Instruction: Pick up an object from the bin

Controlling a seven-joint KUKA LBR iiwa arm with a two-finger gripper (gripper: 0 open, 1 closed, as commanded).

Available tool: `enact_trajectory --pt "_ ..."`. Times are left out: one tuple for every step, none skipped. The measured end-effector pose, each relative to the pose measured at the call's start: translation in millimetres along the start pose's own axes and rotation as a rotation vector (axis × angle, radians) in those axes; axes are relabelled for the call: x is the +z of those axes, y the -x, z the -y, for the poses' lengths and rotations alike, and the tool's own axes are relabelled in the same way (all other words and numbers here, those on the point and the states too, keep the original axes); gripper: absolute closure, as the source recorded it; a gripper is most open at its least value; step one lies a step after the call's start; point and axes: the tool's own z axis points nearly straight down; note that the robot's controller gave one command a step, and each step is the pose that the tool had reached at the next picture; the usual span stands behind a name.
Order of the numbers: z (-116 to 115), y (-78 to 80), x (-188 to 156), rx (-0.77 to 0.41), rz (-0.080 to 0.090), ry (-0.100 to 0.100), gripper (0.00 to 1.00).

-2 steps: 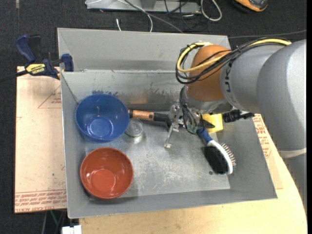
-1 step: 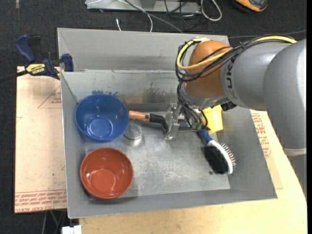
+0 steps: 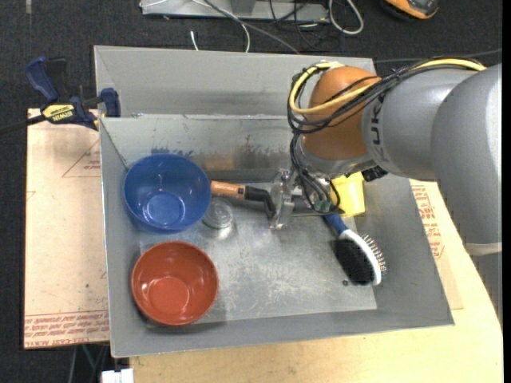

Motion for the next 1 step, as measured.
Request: enact_trajectory --pt "0.2 -0.8 -17.4 0.0 -0.003 -0.001 1.0"
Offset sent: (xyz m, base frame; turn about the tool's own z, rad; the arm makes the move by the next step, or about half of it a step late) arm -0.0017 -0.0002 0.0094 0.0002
